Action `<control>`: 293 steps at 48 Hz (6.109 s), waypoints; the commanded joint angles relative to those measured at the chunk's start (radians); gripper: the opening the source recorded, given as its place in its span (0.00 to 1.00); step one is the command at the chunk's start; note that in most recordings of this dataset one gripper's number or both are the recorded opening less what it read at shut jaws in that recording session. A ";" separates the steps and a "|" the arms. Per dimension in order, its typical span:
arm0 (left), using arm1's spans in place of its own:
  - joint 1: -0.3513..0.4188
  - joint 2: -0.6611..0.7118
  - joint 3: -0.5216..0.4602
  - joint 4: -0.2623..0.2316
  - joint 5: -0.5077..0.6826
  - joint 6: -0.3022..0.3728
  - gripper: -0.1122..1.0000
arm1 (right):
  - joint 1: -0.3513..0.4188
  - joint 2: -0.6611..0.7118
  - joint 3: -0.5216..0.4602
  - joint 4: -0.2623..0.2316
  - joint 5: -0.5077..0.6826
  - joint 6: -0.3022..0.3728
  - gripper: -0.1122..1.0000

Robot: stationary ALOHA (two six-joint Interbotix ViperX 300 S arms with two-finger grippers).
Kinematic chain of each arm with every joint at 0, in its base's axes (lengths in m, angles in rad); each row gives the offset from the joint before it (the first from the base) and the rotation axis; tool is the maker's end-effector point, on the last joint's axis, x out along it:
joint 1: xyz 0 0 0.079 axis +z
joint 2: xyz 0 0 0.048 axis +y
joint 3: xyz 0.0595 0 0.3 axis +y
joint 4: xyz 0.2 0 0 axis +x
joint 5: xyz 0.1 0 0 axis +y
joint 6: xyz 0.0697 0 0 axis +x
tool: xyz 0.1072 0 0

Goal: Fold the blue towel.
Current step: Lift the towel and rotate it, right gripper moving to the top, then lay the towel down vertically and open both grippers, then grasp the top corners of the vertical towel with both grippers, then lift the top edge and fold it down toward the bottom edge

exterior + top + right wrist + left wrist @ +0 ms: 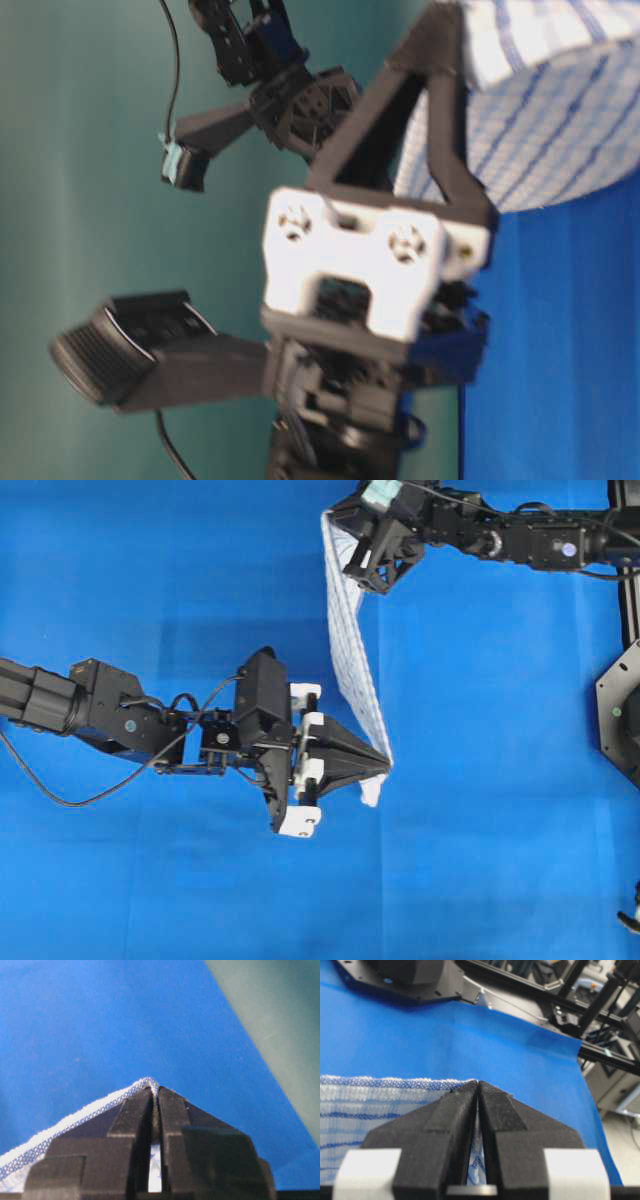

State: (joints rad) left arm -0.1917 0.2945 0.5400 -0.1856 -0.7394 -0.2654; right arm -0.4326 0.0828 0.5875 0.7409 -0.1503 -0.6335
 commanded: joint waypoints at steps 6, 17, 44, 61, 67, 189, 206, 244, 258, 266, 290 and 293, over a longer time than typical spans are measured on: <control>-0.032 -0.037 0.052 -0.032 -0.037 0.002 0.12 | -0.009 0.026 -0.064 -0.003 0.017 -0.003 0.07; -0.060 -0.072 0.133 -0.077 -0.041 0.002 0.12 | -0.005 0.075 -0.106 -0.003 0.044 -0.005 0.07; -0.115 -0.181 0.293 -0.114 -0.026 -0.058 0.12 | 0.025 0.216 -0.249 -0.003 0.066 -0.005 0.07; -0.106 -0.183 0.293 -0.123 0.077 -0.107 0.26 | 0.028 0.229 -0.261 0.000 0.084 -0.005 0.28; -0.106 -0.193 0.299 -0.124 0.091 -0.118 0.58 | 0.032 0.229 -0.259 -0.003 0.077 -0.006 0.62; 0.693 -0.017 0.202 -0.100 0.245 0.492 0.89 | -0.009 0.221 -0.037 -0.041 -0.097 0.002 0.90; 0.676 0.012 0.201 -0.100 0.249 0.494 0.73 | -0.008 0.236 -0.038 -0.043 -0.097 0.002 0.67; 0.667 -0.083 0.183 -0.040 0.264 0.497 0.14 | 0.008 0.155 -0.031 -0.046 -0.087 -0.002 0.08; 0.652 -0.206 0.212 -0.025 0.334 0.499 0.14 | 0.031 0.043 -0.002 -0.046 -0.044 -0.002 0.08; 0.630 -0.259 0.238 -0.021 0.336 0.499 0.14 | 0.054 0.021 0.018 -0.044 -0.049 0.003 0.08; 0.459 -0.413 0.318 -0.021 0.368 0.497 0.14 | 0.212 -0.141 0.112 0.005 -0.046 0.014 0.08; 0.428 -0.425 0.333 -0.021 0.368 0.495 0.14 | 0.244 -0.167 0.132 0.018 -0.051 0.014 0.08</control>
State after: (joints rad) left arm 0.2684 -0.0936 0.8713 -0.2102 -0.3666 0.2316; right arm -0.2209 -0.0291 0.7133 0.7455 -0.1917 -0.6197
